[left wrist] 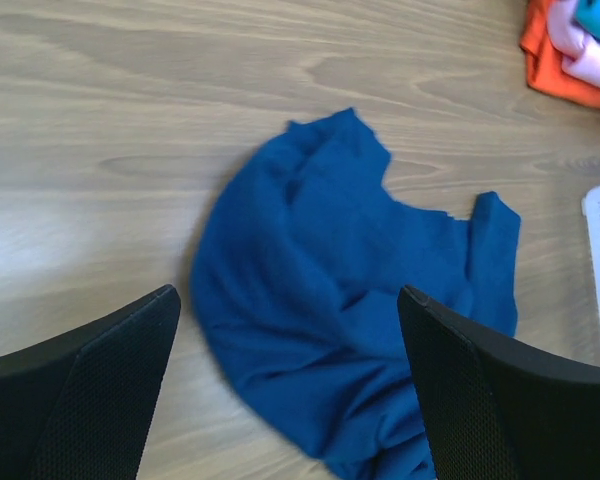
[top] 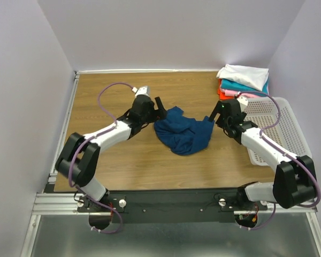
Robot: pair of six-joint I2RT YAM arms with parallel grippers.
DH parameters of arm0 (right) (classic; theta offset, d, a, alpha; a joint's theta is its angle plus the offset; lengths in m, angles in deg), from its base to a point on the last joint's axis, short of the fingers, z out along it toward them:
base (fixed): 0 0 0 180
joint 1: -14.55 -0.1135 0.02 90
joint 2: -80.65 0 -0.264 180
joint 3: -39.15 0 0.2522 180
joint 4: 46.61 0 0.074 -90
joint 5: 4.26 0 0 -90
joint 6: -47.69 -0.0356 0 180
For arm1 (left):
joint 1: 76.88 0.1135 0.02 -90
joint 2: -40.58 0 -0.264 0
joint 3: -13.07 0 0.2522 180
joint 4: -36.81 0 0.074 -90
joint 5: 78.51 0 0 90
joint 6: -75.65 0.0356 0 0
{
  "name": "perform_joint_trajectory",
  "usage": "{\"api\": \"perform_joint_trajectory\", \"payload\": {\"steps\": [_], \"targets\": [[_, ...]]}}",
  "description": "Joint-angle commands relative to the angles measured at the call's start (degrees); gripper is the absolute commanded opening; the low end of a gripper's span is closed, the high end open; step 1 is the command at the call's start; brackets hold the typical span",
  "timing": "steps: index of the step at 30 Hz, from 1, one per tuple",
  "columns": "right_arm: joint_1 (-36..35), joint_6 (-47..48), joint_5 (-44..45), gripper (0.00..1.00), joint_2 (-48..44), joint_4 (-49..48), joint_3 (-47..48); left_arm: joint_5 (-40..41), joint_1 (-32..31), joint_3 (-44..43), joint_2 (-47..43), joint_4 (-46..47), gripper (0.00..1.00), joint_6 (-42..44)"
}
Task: Fold and stack the t-shirts
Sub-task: Flatten the tshirt out
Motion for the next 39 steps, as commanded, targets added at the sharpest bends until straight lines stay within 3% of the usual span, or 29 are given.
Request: {"api": "perform_joint_trajectory", "payload": {"steps": [1, 9, 13, 18, 21, 24, 29, 39], "targets": [[1.1, -2.3, 3.2, 1.0, -0.1, -1.0, -1.6, -1.6, -1.9, -7.4, 7.2, -1.5, 0.93, 1.7], [1.7, -4.2, 5.7, 1.0, 1.5, -1.8, -2.7, 6.9, -2.5, -15.6, 16.3, -11.4, 0.8, 0.2], [1.7, -4.2, 5.4, 1.0, 3.7, -2.0, -2.0, 7.4, -2.5, -17.8, 18.7, -12.6, 0.71, 1.3], [1.7, -4.5, 5.4, 1.0, 6.1, -2.2, -1.3, 8.0, -2.3, -19.7, 21.7, -14.0, 0.41, 2.3], [1.7, -4.7, 5.2, 1.0, 8.1, -2.3, -0.4, 8.1, -2.3, -20.2, 22.7, -14.1, 0.33, 2.1], [1.6, -6.4, 2.2, 1.0, 10.8, -3.5, 1.3, 7.6, -2.1, -20.7, 23.4, -13.9, 0.0, 2.1], [1.7, -5.3, -1.9, 0.98, 17.1, -4.3, 6.9, 8.1, -2.0, -19.8, 22.4, -13.4, 0.0, 2.5], [1.4, -5.3, -1.0, 0.88, 29.6, -4.3, 13.7, 8.9, -2.0, -16.3, 19.3, -10.9, 0.0, 3.1]]}}
